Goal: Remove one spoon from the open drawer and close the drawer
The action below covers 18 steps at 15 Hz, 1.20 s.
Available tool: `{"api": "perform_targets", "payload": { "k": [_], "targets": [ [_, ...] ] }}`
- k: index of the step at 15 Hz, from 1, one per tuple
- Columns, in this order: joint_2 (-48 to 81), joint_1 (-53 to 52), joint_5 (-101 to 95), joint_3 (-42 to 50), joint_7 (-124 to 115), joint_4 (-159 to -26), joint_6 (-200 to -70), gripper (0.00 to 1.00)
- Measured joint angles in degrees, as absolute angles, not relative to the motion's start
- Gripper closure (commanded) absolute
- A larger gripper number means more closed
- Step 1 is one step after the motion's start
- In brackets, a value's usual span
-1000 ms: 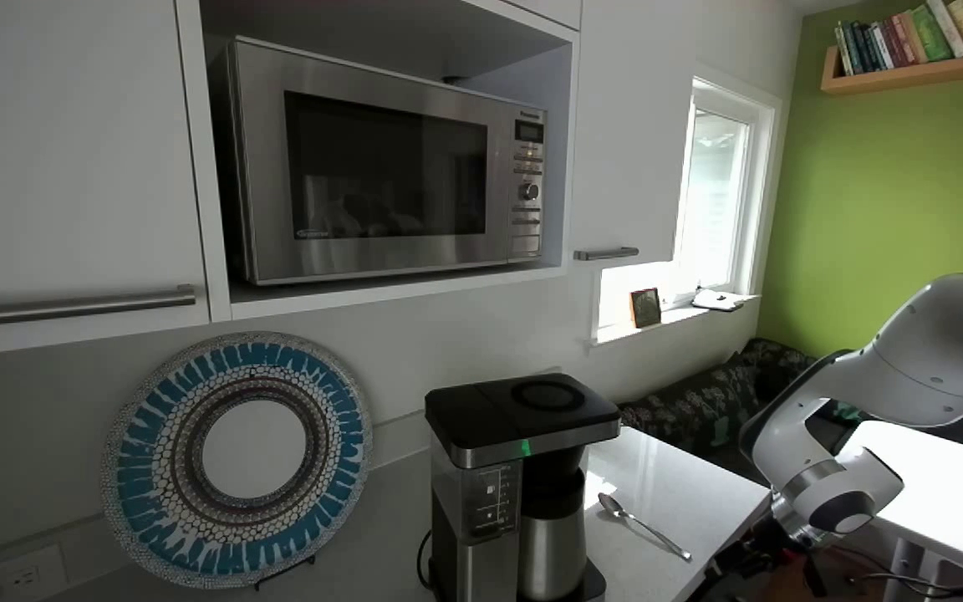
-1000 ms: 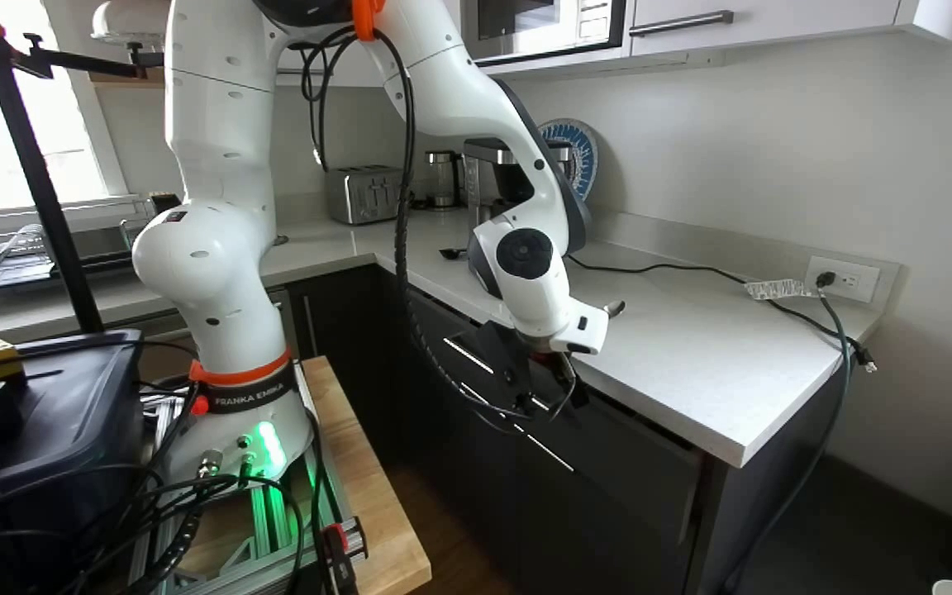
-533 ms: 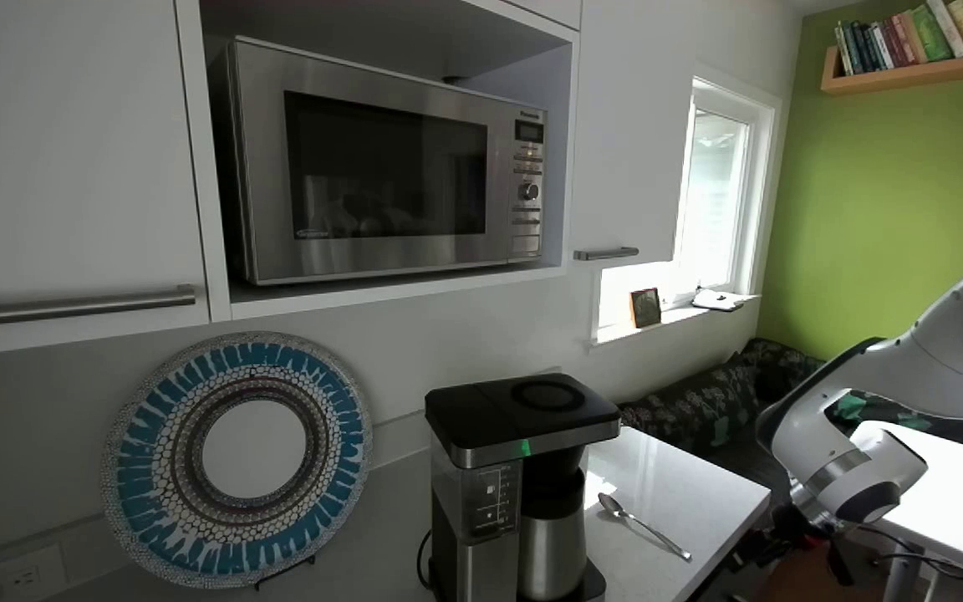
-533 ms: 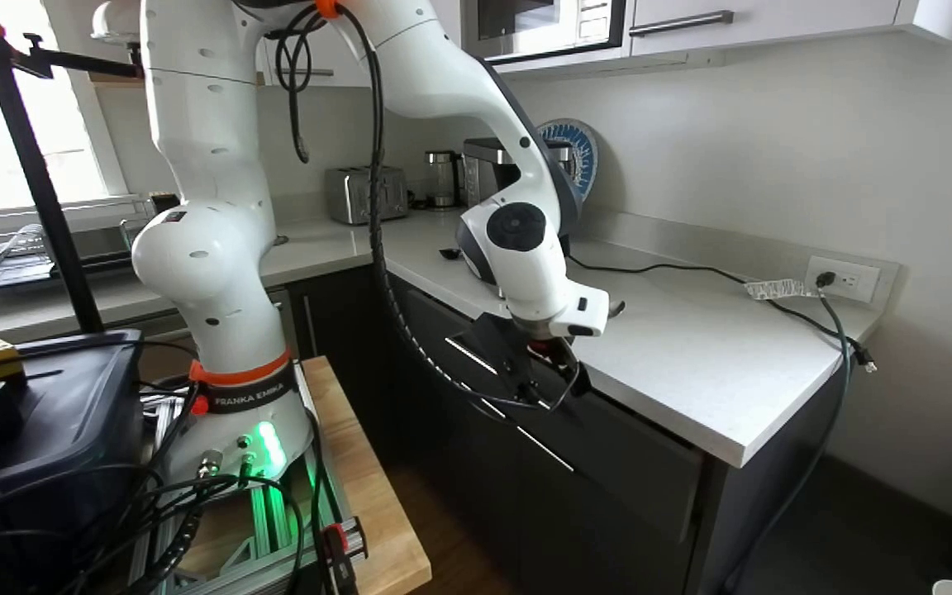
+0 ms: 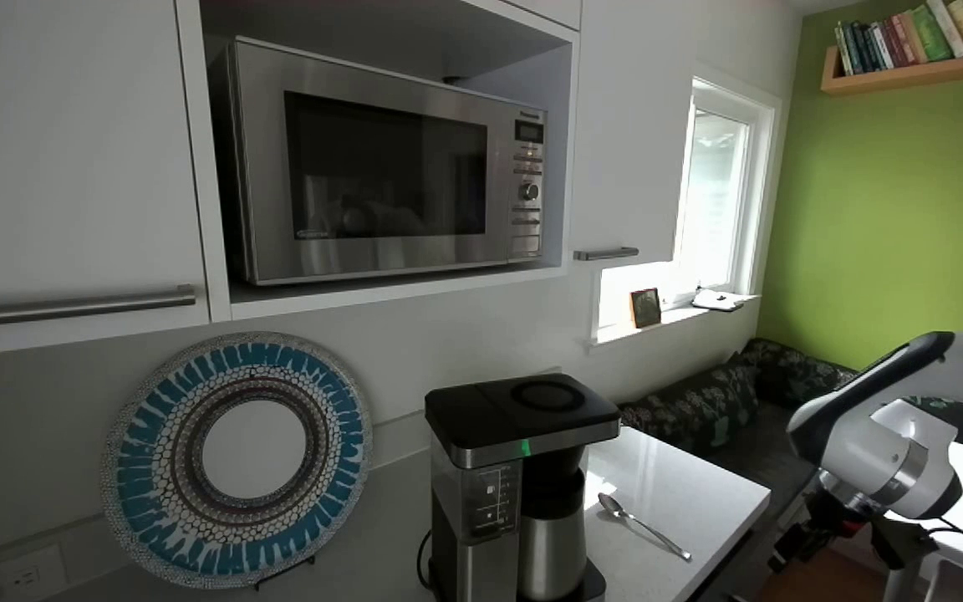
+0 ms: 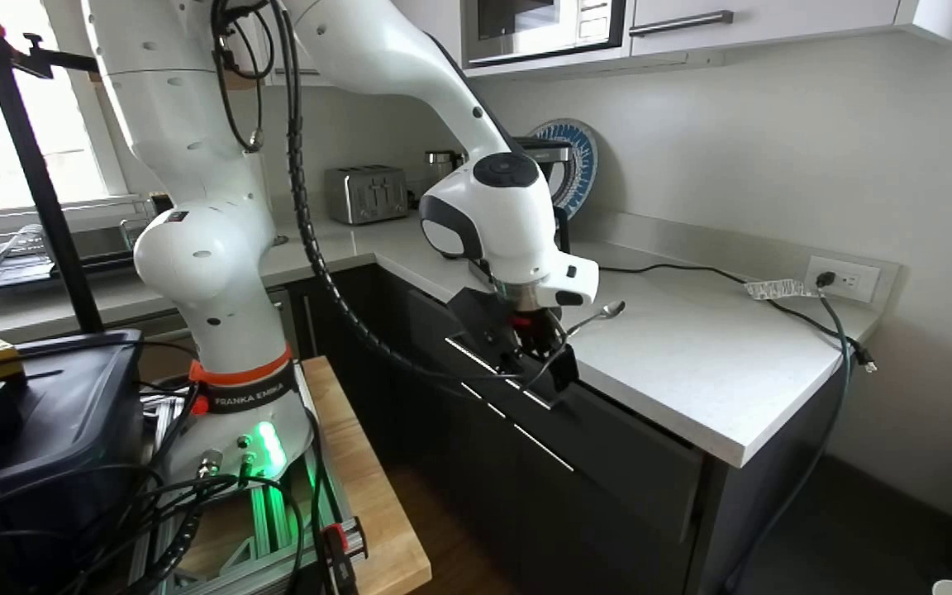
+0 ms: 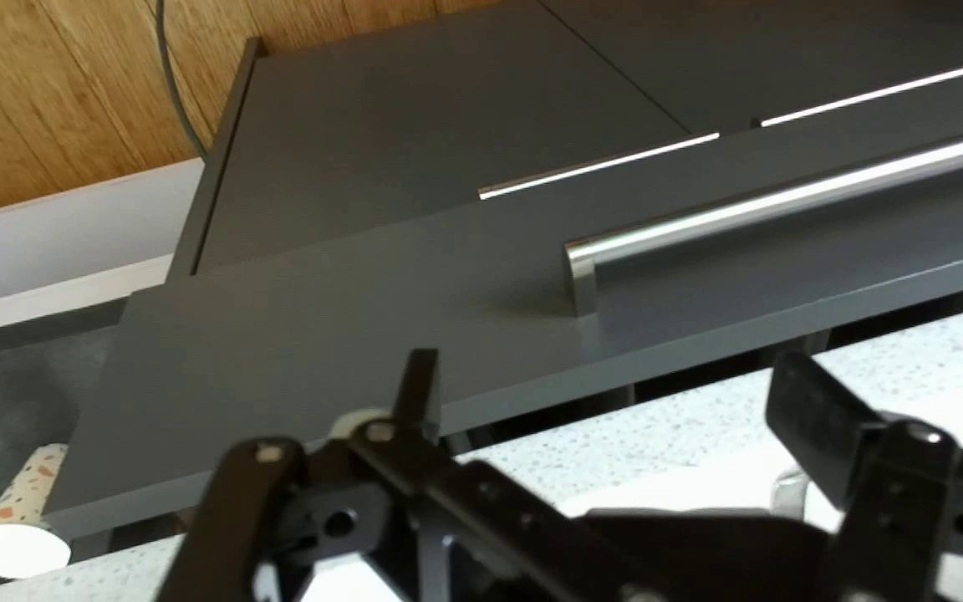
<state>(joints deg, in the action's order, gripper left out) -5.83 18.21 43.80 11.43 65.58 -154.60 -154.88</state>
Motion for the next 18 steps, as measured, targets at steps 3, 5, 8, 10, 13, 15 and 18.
{"api": "perform_targets", "payload": {
  "k": [3,5,8,10,13,15,18],
  "targets": [
    [-10.9,22.3,29.6,9.0,55.0,-156.8,-154.5,0.0],
    [-15.4,25.7,20.6,7.2,48.7,-157.0,-151.2,0.0],
    [-24.0,25.2,9.8,9.7,41.7,-156.1,-142.6,0.0],
    [-29.6,24.1,5.8,11.3,39.2,-155.1,-135.8,0.0],
    [-36.0,21.8,3.2,12.7,36.8,-153.2,-127.5,0.0],
    [-38.9,20.2,2.4,13.2,35.6,-152.2,-123.9,0.0],
    [-41.8,18.0,1.7,13.6,34.1,-151.1,-120.6,0.0]
  ]
}}
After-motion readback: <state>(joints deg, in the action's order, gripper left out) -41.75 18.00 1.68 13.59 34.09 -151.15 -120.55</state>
